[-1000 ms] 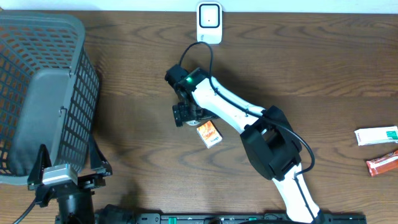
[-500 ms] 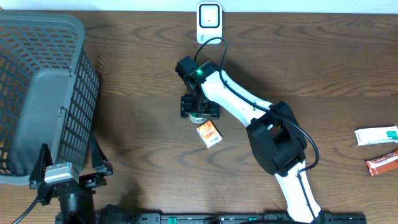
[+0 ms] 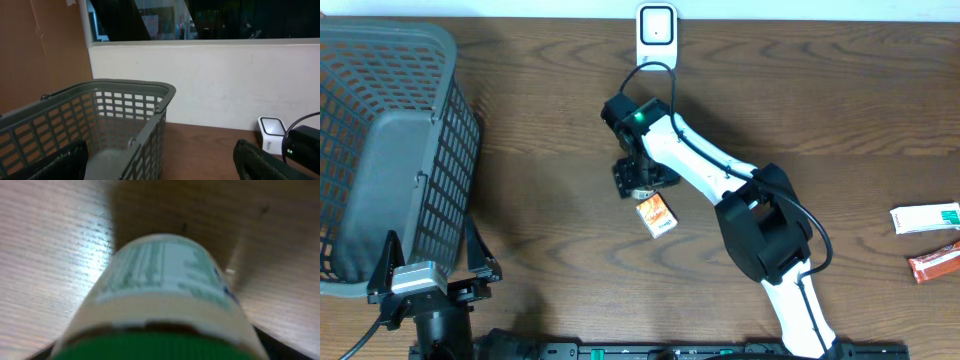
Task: Scan the item barcode
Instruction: 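Lift the jar and rotate its label with the right gripper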
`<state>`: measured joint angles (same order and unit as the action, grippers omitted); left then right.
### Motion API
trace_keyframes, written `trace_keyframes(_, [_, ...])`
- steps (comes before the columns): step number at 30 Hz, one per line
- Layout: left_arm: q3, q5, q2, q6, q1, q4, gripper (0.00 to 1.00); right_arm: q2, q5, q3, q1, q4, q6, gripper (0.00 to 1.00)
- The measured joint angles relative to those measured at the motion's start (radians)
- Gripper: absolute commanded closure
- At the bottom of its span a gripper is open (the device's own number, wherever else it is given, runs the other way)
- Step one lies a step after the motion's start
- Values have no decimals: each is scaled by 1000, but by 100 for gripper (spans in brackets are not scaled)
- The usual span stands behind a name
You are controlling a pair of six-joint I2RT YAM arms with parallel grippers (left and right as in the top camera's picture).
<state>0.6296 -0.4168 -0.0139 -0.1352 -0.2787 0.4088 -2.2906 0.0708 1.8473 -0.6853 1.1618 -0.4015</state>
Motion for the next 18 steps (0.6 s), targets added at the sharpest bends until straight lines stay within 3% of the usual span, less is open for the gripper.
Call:
trace_keyframes(10, [0, 0, 0, 0, 0, 0, 9, 1, 0, 204, -2, 154, -122, 1])
trace_keyframes(18, [0, 0, 0, 0, 0, 0, 9, 0, -18, 209, -2, 160, -208, 4])
